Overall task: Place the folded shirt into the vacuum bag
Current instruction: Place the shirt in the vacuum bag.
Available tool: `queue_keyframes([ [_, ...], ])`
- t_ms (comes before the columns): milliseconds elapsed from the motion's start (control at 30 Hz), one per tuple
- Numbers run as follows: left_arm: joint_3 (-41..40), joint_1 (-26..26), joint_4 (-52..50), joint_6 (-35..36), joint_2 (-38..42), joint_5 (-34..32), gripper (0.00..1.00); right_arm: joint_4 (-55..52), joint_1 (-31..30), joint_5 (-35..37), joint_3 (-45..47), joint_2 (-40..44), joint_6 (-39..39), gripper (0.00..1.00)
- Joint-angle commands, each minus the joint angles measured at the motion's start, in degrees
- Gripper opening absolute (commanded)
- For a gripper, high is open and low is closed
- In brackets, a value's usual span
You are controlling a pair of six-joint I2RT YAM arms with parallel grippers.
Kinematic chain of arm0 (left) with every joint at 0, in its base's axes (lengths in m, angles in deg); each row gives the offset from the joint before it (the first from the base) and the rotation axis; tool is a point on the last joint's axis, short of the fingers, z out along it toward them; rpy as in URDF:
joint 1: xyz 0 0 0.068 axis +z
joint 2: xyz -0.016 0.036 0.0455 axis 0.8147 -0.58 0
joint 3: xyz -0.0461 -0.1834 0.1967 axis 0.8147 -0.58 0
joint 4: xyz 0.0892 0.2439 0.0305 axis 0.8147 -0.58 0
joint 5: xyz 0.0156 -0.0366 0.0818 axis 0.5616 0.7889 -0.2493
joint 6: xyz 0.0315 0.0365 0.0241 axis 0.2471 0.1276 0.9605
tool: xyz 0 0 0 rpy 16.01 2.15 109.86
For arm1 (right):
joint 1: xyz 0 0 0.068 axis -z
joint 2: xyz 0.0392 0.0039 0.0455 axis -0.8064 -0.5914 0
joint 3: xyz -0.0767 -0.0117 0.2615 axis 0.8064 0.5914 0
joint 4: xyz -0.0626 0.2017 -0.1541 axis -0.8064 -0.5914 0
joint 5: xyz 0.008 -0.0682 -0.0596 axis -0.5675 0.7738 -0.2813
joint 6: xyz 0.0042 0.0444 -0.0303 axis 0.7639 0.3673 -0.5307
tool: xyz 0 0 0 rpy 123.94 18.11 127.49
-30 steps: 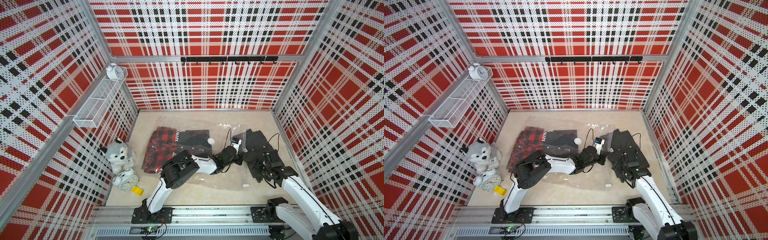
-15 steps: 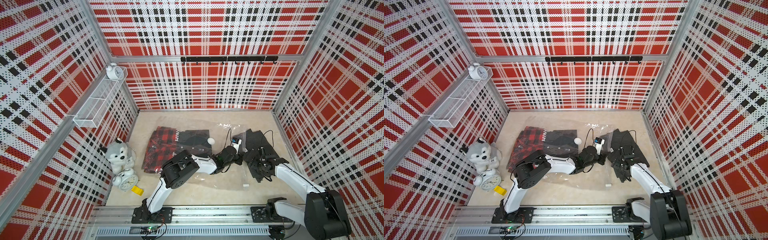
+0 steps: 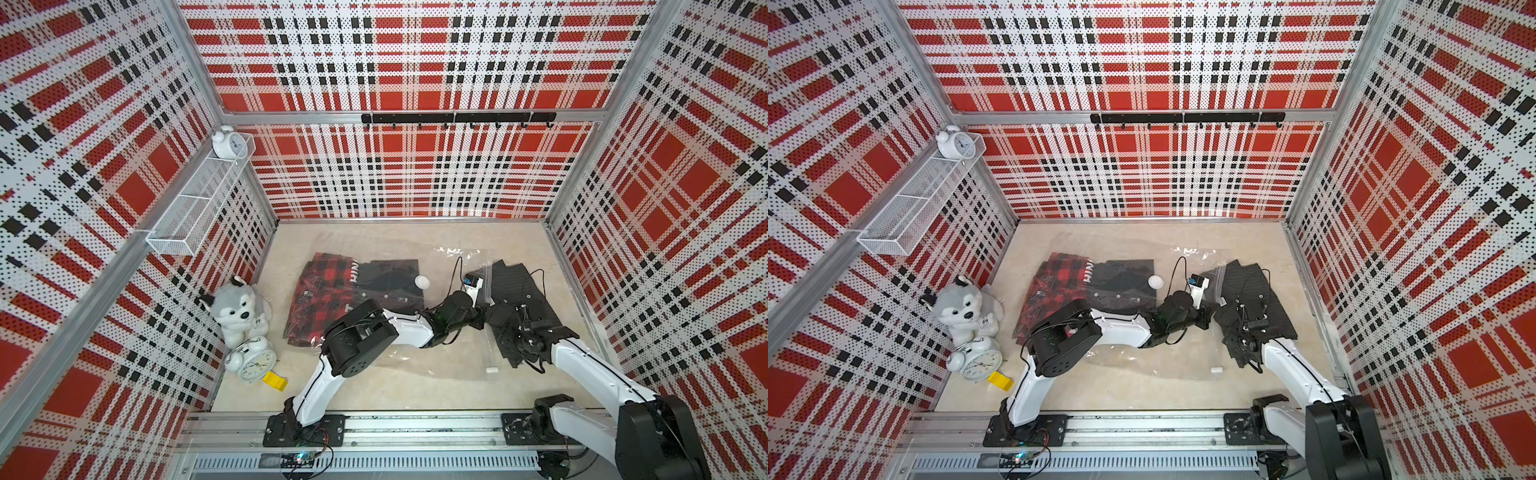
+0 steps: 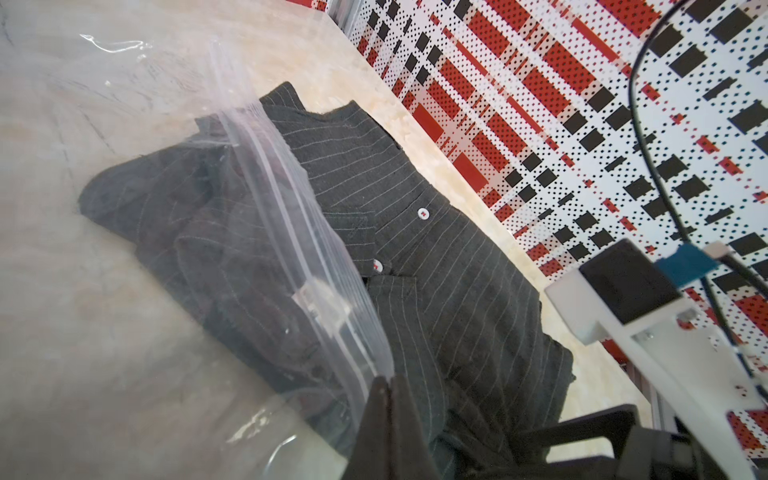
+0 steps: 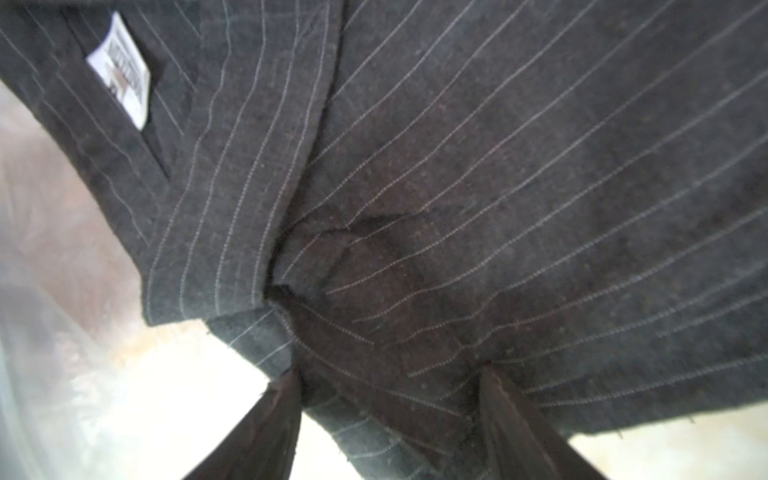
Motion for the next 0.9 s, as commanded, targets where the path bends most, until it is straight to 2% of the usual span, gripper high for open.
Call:
queue_keyframes([
  [0,1.26,0.40,1.23,0.20,-0.38,0.46,0.00,-1.16,-1.31,-0.55,0.91,-2.82,0.87,0.73],
  [67,1.21,0.27,1.23,0.20,-0.15,0.49,0.00,-0.14,-1.64,-0.80,1.00,-4.97,0.67,0.68],
  [100,1.13,0.23,1.23,0.20,-0.11,0.41,0.00,0.45,-1.84,-1.01,1.25,-5.78,0.53,0.62],
  [167,0.93,0.23,1.23,0.20,0.20,0.35,0.00,1.84,-1.96,-2.37,1.82,-7.41,0.00,0.42],
  [233,0.94,0.15,1.23,0.20,0.38,0.27,0.00,2.52,-2.10,-3.32,1.98,-8.41,-0.40,0.27],
  [333,0.95,0.17,1.23,0.20,0.52,0.49,0.00,2.59,-2.31,-3.87,1.71,-8.14,-0.77,0.21],
  [467,0.87,-0.07,1.17,0.28,0.98,0.52,0.00,2.49,-2.31,-5.90,1.21,-6.85,-1.78,0.00],
  [867,-0.17,0.04,-0.40,1.24,3.32,-0.87,0.00,-4.33,-2.26,-5.57,-4.87,1.70,-3.80,0.00],
])
